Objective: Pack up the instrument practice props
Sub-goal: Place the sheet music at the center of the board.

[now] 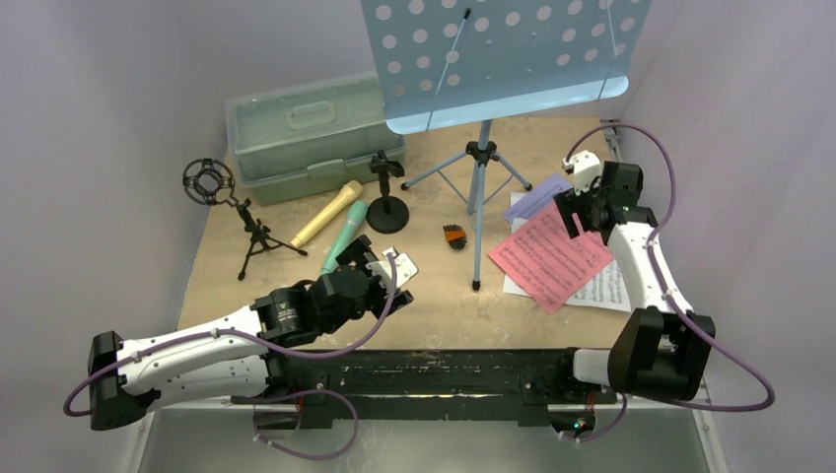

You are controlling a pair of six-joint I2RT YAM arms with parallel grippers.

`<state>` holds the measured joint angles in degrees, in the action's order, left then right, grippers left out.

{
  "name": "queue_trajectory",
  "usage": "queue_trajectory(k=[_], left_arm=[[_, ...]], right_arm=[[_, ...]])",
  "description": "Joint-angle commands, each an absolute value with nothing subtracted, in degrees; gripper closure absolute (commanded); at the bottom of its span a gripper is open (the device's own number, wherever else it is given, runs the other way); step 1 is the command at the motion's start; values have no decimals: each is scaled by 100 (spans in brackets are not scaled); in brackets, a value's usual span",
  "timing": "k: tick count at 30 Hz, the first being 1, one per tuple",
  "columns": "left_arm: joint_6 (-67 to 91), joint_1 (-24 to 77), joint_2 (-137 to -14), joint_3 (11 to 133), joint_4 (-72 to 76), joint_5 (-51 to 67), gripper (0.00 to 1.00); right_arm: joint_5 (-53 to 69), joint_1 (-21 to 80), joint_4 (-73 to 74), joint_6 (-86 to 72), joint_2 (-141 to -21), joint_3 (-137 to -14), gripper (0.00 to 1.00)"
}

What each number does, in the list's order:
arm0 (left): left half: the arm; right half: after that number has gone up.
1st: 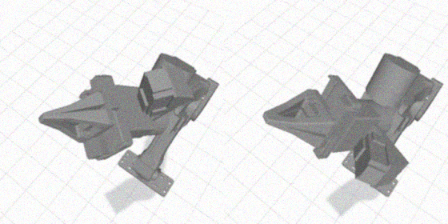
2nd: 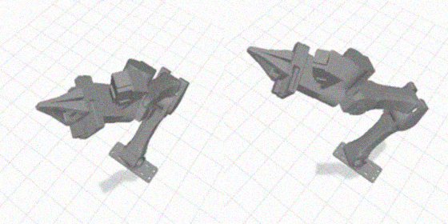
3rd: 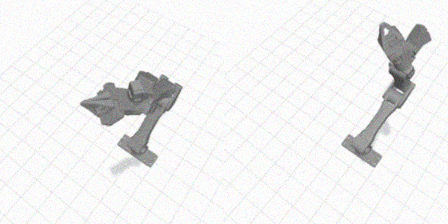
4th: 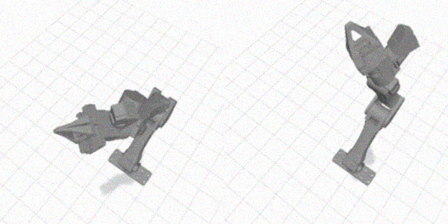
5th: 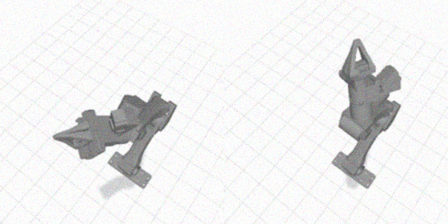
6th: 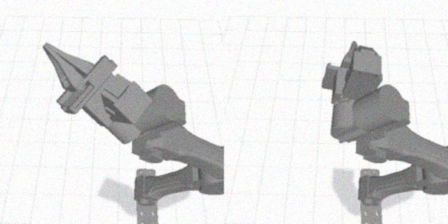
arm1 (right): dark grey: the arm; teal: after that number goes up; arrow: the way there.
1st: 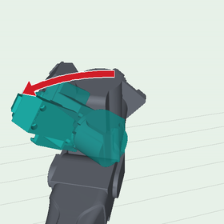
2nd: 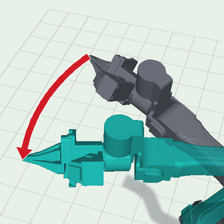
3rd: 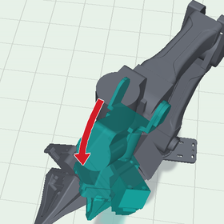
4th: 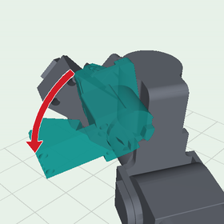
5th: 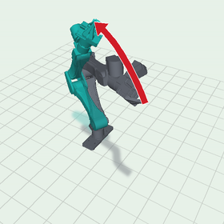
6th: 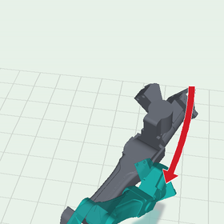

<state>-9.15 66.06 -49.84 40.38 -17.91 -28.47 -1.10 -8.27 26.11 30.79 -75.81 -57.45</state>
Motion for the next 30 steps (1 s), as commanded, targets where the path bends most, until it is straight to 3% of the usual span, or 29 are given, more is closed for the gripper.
queue_trajectory(k=[1, 16, 30], left_arm=[[-880, 6544, -4887, 4028, -1592, -2742, 0], [-769, 6278, -4761, 4012, -1505, -2420, 0], [-498, 5788, -4758, 4067, -1455, -1857, 0]], right_arm=[[944, -843, 3137, 2971, -7103, -5937, 14], [4468, -844, 3889, 3166, -5943, -5883, 1], [5994, -844, 3676, 3666, -5332, -5130, 1]])
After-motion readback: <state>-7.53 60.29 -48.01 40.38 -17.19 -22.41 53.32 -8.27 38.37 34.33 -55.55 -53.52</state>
